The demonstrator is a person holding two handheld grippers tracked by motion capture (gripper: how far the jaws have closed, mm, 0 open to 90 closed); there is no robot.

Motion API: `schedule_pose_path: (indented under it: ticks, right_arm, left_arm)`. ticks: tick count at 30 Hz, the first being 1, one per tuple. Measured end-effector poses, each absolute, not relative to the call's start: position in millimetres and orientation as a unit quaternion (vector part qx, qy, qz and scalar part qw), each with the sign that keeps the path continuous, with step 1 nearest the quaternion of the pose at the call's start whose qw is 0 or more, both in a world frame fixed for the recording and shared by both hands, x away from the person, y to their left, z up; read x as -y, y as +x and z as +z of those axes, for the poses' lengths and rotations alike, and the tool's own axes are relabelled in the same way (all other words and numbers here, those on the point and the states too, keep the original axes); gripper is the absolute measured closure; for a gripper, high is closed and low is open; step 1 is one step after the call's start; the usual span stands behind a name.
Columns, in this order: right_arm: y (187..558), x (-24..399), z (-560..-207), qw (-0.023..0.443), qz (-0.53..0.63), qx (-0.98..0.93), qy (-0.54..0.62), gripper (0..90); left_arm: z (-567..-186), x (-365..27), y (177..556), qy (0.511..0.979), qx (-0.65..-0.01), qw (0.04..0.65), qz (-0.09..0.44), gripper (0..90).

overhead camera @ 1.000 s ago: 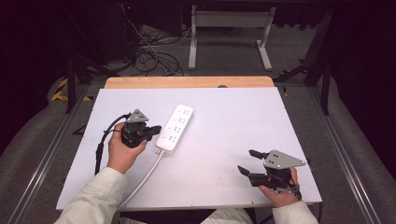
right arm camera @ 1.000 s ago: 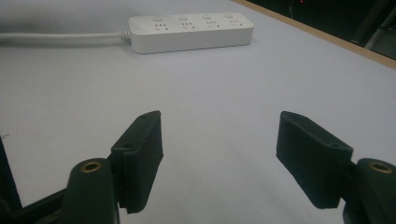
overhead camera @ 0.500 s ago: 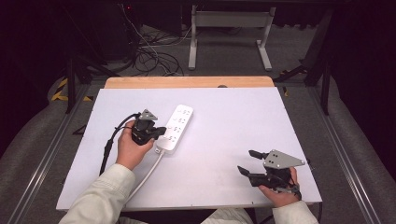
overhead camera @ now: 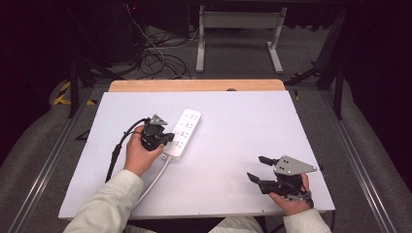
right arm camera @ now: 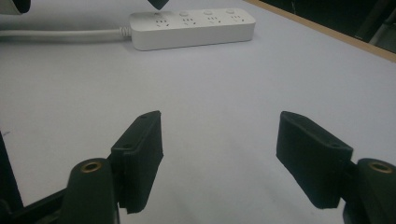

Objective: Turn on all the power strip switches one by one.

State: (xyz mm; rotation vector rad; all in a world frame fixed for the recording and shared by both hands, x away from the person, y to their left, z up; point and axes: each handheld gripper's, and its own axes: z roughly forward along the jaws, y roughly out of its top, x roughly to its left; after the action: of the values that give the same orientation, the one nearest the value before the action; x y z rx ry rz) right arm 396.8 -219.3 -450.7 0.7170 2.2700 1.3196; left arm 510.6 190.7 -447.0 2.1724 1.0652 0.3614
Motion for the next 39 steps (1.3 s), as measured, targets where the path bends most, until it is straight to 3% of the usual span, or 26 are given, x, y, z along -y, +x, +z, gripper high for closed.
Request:
schedule_pose_path:
  ticks: [39]
  right_arm:
    - [397.0,218.8,-451.2,0.206,0.472,-0.818,0.255,32.2]
  left_arm:
    - [-453.2,-188.7,509.3,0.845,-0.397,0.324,0.153,90.0]
